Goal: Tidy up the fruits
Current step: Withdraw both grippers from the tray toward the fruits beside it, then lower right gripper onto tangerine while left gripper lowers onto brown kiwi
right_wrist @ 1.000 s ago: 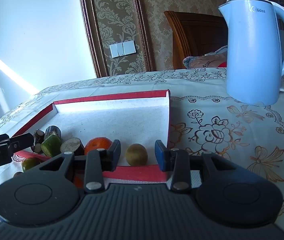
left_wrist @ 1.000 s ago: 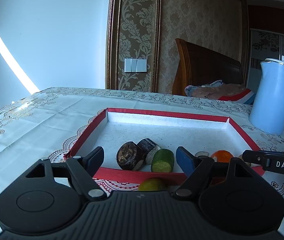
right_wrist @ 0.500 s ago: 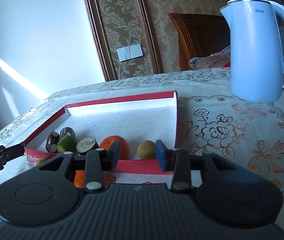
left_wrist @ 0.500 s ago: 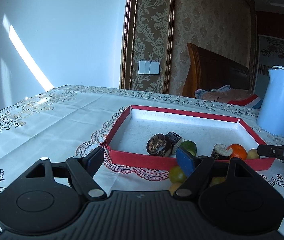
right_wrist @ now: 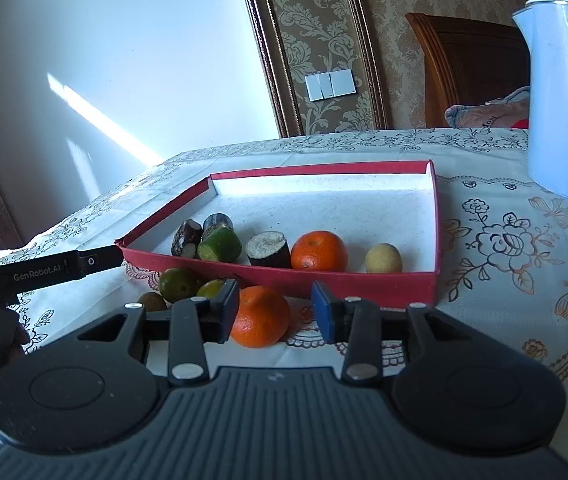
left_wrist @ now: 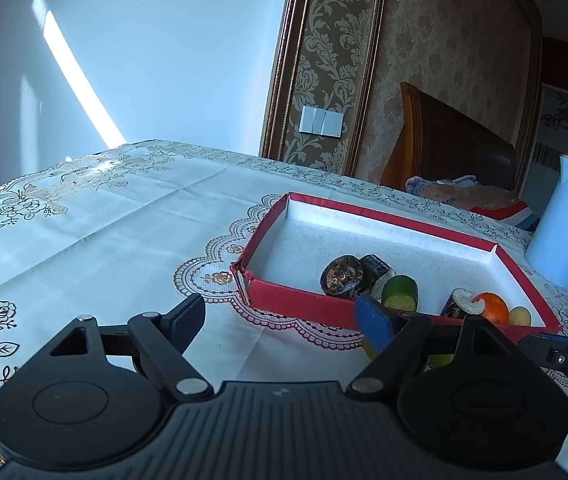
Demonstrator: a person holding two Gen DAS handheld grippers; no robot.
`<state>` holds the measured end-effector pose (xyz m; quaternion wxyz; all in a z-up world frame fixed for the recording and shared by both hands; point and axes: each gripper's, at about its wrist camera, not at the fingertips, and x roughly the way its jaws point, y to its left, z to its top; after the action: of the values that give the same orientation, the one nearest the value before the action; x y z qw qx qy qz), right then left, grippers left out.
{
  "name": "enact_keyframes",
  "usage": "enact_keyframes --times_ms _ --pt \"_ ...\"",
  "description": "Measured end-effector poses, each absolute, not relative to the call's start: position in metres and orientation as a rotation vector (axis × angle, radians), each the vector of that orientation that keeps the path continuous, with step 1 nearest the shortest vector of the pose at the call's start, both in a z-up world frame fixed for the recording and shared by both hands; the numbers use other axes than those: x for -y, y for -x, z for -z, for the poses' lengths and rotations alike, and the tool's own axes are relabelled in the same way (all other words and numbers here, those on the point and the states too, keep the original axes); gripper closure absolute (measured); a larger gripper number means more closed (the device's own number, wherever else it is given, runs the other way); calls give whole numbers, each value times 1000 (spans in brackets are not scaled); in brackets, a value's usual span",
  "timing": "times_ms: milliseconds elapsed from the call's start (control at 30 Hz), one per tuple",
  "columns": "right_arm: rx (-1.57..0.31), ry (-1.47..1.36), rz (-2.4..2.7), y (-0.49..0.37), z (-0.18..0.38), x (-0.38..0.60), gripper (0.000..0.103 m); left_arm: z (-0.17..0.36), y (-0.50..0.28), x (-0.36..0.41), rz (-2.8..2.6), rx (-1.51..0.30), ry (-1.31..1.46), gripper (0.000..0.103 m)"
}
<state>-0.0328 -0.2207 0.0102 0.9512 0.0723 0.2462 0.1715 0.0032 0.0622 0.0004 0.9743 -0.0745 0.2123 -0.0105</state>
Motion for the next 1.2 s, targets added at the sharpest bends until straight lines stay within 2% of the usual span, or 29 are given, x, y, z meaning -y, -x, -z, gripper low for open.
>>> enact_keyframes --times_ms 33,100,867,933,1000,1200 --pt "-501 -139 -350 33 -10 219 58 0 -3 -62 20 -430 149 21" --pt "-505 -133 -353 33 -10 218 55 0 -4 -61 22 -431 146 21" --pt "-622 95 -334 11 -1 176 55 3 -11 -62 25 -458 151 21" --pt "-622 89 -324 12 0 178 57 3 -11 -62 27 -457 152 21" --pt "-613 76 -327 13 -1 180 64 3 -11 -62 29 -458 154 21" --pt "-612 41 -310 16 -3 188 63 3 -8 -63 56 -465 162 21"
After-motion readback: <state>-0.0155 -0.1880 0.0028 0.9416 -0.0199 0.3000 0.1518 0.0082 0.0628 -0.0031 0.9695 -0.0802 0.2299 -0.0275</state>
